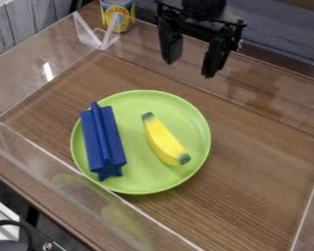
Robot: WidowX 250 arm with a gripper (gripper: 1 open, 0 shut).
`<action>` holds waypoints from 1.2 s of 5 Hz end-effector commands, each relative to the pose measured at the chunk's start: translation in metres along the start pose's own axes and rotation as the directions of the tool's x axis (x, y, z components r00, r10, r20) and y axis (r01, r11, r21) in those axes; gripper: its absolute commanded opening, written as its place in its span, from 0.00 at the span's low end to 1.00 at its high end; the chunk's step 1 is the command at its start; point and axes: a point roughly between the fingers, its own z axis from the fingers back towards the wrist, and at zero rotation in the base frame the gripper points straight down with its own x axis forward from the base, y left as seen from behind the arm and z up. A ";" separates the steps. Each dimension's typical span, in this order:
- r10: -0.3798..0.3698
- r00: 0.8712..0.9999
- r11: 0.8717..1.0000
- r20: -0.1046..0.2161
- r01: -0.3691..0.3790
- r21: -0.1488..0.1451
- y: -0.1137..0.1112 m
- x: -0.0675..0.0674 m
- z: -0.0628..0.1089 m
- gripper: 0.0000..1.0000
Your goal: Remove the banana from inside the green plate and put it on the table
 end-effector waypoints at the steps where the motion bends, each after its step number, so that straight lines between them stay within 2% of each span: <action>1: 0.065 0.998 0.998 -0.009 -0.065 -0.008 -0.002 -0.005 -0.008 1.00; 2: 0.220 0.975 0.975 0.027 -0.219 -0.032 -0.007 -0.022 -0.013 1.00; 3: 0.353 0.934 0.934 0.050 -0.349 -0.074 -0.008 -0.033 -0.023 1.00; 5: 0.438 0.897 0.897 0.051 -0.434 -0.083 -0.007 -0.038 -0.040 1.00; 6: 0.492 0.869 0.869 0.055 -0.486 -0.094 -0.006 -0.038 -0.051 1.00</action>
